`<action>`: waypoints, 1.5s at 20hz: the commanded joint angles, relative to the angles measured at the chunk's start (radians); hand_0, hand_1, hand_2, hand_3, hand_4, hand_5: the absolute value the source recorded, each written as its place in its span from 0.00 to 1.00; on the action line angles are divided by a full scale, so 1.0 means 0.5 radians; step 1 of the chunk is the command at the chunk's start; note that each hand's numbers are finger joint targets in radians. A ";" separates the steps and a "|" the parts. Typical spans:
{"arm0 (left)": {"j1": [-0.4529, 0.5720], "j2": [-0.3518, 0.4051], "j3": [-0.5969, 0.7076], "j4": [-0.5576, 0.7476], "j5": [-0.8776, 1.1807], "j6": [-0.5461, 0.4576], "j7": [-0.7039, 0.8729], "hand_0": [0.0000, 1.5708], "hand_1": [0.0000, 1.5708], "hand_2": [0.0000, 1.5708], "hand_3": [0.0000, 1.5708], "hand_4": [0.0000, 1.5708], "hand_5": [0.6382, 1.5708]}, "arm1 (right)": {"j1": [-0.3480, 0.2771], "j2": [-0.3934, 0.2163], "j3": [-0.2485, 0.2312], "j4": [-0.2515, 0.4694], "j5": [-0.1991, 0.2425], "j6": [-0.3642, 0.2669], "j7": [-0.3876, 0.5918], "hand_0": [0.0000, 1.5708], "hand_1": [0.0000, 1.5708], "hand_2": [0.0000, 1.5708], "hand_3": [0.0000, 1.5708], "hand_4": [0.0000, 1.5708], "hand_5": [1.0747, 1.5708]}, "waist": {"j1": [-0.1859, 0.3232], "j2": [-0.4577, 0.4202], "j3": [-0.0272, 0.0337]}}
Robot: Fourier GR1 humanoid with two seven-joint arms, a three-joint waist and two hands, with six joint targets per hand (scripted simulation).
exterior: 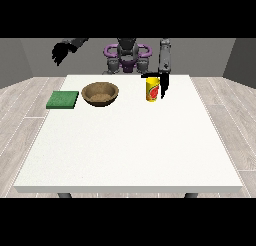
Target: Pick the cup and pour the ball into the bowl, then pick the bowl and place it on the pad
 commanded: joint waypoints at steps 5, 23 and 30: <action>-0.177 0.064 0.175 0.534 0.010 0.081 -0.395 0.44 0.44 0.41 0.00 0.64 0.98 | -0.064 -0.028 0.006 -0.072 -0.035 0.058 -0.026 0.00 0.00 0.00 0.00 0.43 1.00 | -0.115 0.167 -0.001; -0.464 -0.039 -0.476 0.554 -0.937 1.060 0.341 0.84 0.84 1.00 1.00 0.89 0.93 | -0.047 -0.301 -0.286 0.490 -0.227 0.266 0.073 0.00 0.00 0.00 0.19 0.41 0.99 | 0.016 -0.326 0.012; -0.755 -0.012 -0.869 0.888 -1.649 1.279 1.076 0.86 0.86 1.00 1.00 0.93 0.96 | -0.040 -0.340 -0.265 0.597 -0.240 0.347 0.120 0.00 0.00 0.00 0.05 0.43 0.98 | -0.044 -0.469 0.009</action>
